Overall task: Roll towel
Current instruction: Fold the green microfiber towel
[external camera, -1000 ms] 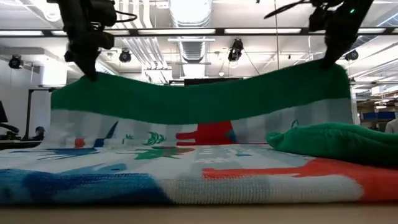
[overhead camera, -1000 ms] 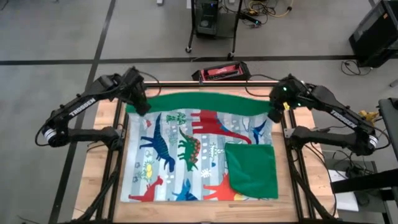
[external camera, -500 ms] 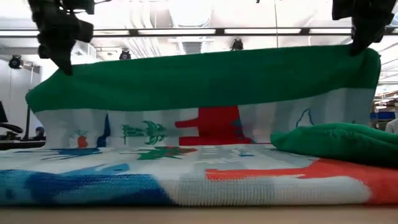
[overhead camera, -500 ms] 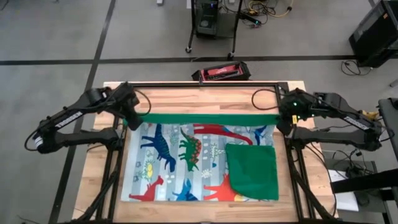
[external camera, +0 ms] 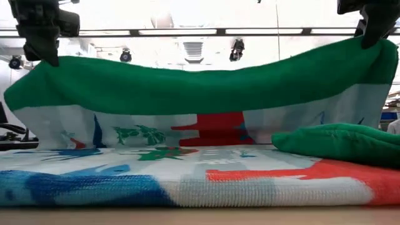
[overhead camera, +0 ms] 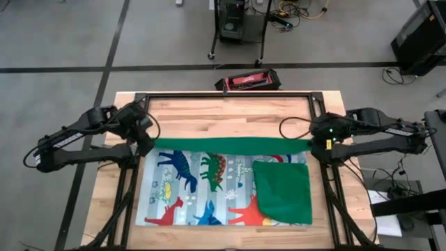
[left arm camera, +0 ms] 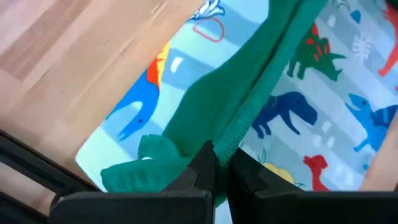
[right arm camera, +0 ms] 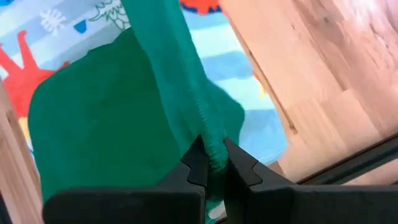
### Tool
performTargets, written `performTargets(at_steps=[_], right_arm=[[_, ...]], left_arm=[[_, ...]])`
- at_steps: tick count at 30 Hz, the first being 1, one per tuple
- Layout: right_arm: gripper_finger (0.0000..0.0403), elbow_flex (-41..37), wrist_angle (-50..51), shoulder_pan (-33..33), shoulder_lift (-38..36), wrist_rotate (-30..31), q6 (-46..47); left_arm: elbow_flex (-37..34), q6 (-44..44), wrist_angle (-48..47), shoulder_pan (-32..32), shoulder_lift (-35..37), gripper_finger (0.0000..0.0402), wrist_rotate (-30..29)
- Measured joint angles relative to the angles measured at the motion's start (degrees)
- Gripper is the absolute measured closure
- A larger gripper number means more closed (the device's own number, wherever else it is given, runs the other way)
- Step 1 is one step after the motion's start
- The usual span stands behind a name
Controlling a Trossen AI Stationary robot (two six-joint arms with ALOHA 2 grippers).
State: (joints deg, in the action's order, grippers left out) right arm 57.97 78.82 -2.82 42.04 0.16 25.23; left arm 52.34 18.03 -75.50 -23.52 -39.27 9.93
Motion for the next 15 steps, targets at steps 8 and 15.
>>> performTargets(at_steps=[8, 15], right_arm=[[0.04, -0.1, 2.0, 9.8, 2.3, 1.5, 5.9], [0.04, -0.4, 3.1, 17.1, 2.3, 2.2, 14.7]], left_arm=[[0.0, 5.9, -0.9, 6.2, 0.7, 0.0401, 1.6], [0.0, 11.2, -1.0, 11.3, 1.1, 0.0401, 1.4]])
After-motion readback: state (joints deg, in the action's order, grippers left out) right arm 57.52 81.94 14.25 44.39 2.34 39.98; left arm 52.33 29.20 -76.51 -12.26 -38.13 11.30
